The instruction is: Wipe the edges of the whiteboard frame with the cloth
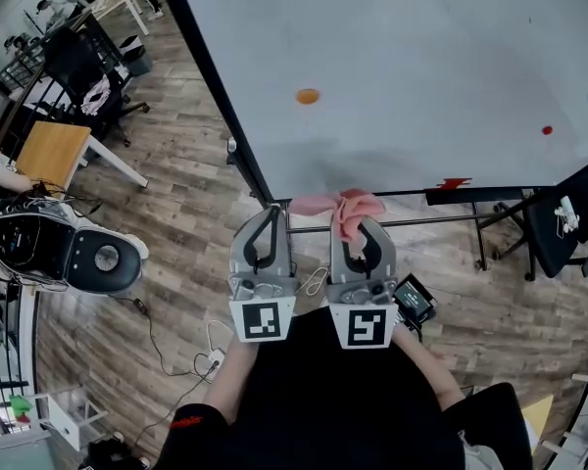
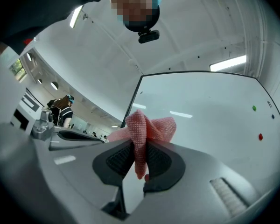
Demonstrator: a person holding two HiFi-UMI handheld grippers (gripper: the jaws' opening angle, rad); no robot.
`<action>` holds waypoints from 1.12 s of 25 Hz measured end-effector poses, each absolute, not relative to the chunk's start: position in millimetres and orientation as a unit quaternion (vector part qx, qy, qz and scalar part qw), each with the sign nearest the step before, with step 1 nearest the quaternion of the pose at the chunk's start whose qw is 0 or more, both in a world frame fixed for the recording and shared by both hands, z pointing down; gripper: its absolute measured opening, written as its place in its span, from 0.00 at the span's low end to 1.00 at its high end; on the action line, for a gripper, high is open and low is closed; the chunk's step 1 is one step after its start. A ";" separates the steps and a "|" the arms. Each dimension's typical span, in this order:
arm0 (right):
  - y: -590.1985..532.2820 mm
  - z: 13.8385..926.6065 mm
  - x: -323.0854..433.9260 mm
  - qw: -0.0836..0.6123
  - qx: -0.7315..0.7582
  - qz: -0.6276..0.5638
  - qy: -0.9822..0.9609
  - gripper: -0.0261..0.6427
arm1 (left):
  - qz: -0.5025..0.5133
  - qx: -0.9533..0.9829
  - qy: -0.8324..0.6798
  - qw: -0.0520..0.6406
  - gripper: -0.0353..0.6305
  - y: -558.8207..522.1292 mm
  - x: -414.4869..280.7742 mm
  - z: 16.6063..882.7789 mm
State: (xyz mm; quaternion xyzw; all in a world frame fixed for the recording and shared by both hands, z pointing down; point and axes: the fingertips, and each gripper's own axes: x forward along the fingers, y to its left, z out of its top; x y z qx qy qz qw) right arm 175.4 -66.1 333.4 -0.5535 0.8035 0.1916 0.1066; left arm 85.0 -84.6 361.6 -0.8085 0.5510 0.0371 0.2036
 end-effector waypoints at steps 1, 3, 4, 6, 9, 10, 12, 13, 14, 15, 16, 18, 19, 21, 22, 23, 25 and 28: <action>-66.0 333.4 176.4 0.108 -0.549 0.190 0.807 0.12 | 0.038 -0.808 0.551 0.204 0.05 -83.9 86.7 360.7; -66.4 334.0 177.3 0.109 -0.538 0.190 0.814 0.12 | 0.040 -0.807 0.552 0.204 0.05 -82.4 89.6 359.5; -66.8 334.6 177.9 0.109 -0.533 0.191 0.817 0.12 | 0.040 -0.807 0.553 0.203 0.05 -81.6 90.8 359.7; -67.6 334.7 179.7 0.112 -0.526 0.193 0.821 0.12 | 0.037 -0.806 0.555 0.203 0.05 -79.7 93.2 361.4; -69.0 334.4 179.8 0.118 -0.518 0.189 0.826 0.12 | 0.032 -0.804 0.560 0.198 0.05 -78.4 92.9 365.3; -69.4 334.4 178.9 0.120 -0.516 0.187 0.827 0.12 | 0.033 -0.803 0.563 0.195 0.05 -78.3 91.5 366.1; -69.5 336.8 177.7 0.120 -0.511 0.182 0.832 0.12 | 0.032 -0.800 0.569 0.190 0.05 -78.0 89.2 368.6; -69.4 339.2 177.6 0.117 -0.509 0.180 0.833 0.11 | 0.030 -0.798 0.571 0.189 0.05 -77.9 89.0 369.8; -69.6 340.9 178.2 0.115 -0.509 0.178 0.834 0.11 | 0.030 -0.798 0.572 0.189 0.05 -77.9 89.3 370.4; -70.2 341.5 179.3 0.116 -0.509 0.176 0.834 0.11 | 0.030 -0.797 0.573 0.189 0.05 -78.1 90.2 370.6; -70.9 341.4 180.8 0.118 -0.510 0.175 0.834 0.11 | 0.032 -0.797 0.573 0.189 0.05 -78.1 91.4 370.6; -71.4 342.5 182.9 0.119 -0.513 0.171 0.833 0.11 | 0.033 -0.797 0.573 0.187 0.05 -77.5 93.6 372.3; -71.0 343.6 183.0 0.118 -0.513 0.170 0.833 0.11 | 0.031 -0.798 0.572 0.185 0.05 -76.9 94.1 374.2; -70.3 346.5 183.0 0.117 -0.514 0.168 0.833 0.11 | 0.028 -0.801 0.570 0.183 0.05 -76.2 95.0 377.8; -70.1 348.5 183.5 0.115 -0.514 0.167 0.833 0.11 | 0.026 -0.802 0.568 0.184 0.05 -76.0 96.3 379.2; -70.1 349.9 184.4 0.112 -0.514 0.167 0.834 0.11 | 0.024 -0.803 0.566 0.185 0.05 -76.0 98.2 380.3; -70.5 352.2 186.3 0.109 -0.513 0.165 0.835 0.11 | 0.022 -0.805 0.563 0.185 0.05 -76.4 102.0 381.9; -71.0 353.2 186.5 0.108 -0.513 0.161 0.836 0.11 | 0.021 -0.807 0.560 0.187 0.05 -76.3 104.9 381.5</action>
